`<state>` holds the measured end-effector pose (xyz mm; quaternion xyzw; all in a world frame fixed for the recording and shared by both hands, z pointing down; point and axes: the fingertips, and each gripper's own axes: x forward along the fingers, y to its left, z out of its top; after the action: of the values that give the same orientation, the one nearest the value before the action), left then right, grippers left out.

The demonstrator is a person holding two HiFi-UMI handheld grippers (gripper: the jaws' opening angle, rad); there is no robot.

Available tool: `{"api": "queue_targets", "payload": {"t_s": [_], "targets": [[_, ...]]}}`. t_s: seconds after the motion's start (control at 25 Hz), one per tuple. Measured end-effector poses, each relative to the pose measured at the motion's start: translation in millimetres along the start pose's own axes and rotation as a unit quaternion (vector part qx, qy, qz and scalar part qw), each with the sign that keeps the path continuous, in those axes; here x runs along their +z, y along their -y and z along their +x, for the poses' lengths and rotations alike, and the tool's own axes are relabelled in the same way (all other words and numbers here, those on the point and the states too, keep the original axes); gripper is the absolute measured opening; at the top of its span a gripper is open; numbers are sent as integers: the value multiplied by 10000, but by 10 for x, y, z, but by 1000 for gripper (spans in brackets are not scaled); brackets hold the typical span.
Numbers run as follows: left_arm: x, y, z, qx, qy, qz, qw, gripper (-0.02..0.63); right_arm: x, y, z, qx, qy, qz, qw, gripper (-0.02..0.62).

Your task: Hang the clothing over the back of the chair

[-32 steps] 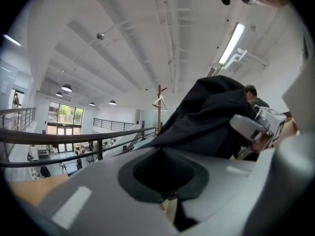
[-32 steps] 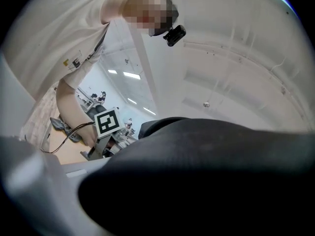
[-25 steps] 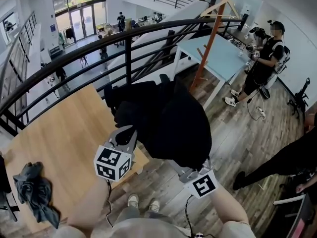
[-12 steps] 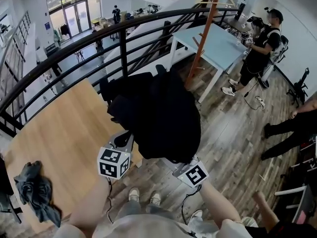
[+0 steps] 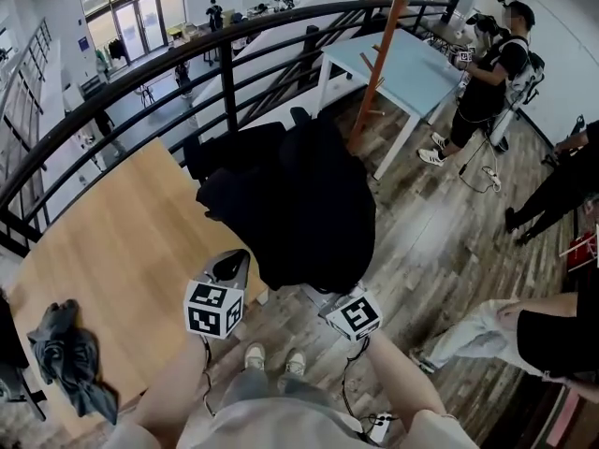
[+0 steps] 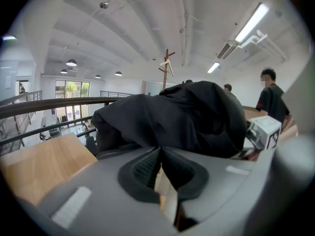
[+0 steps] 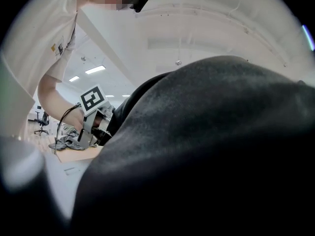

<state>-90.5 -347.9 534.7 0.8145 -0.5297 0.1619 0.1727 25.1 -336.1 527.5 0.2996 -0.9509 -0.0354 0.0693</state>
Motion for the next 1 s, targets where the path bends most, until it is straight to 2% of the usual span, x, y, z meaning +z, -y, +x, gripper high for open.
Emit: {"api": "queue_targets", "payload": {"t_s": [0.52,0.68,0.84,1.0], "targets": [[-312,224,55,-319,-244,-59,9992,2,-360,237,338,-659,-362,184,9970,216],[-301,273,20,-420,-226,-56,9988,2,-325,181,311,-665,-353,140,9971,218],[-247,386,-42,-577,-179,-130,9981,2,-180,120,90,-756,-302,53,9967,245],[-218,363,-76,-683,-162,-246,9972,2,-49,73,17,-930,-277,38,9953,300]]}}
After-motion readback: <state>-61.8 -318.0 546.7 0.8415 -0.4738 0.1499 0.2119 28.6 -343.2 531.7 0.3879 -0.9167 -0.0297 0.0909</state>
